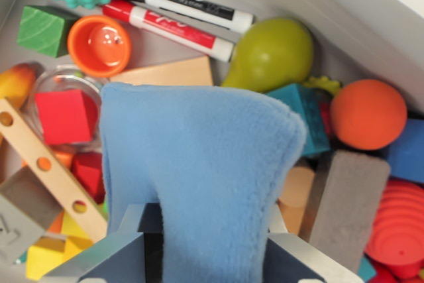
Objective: Pick an object from the bin
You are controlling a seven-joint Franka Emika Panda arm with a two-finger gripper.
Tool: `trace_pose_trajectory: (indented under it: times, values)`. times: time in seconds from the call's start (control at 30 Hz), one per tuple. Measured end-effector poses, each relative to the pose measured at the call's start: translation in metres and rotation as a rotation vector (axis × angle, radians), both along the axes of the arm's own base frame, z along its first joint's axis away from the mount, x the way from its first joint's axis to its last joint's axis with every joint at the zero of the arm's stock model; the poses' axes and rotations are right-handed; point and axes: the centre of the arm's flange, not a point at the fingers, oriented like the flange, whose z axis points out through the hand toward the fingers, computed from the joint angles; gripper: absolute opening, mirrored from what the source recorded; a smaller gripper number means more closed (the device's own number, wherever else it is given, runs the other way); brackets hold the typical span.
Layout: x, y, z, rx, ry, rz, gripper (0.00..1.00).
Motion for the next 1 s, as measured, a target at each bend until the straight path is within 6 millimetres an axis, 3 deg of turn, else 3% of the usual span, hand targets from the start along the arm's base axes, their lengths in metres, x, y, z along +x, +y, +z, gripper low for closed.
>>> trace_pose_trajectory:
  times: [0.53, 1.0]
  values:
    - [0.000, 0.000, 0.062, -0.001, -0.001, 0.001, 0.00]
    - [0.001, -0.001, 0.103, -0.003, 0.000, 0.001, 0.00]
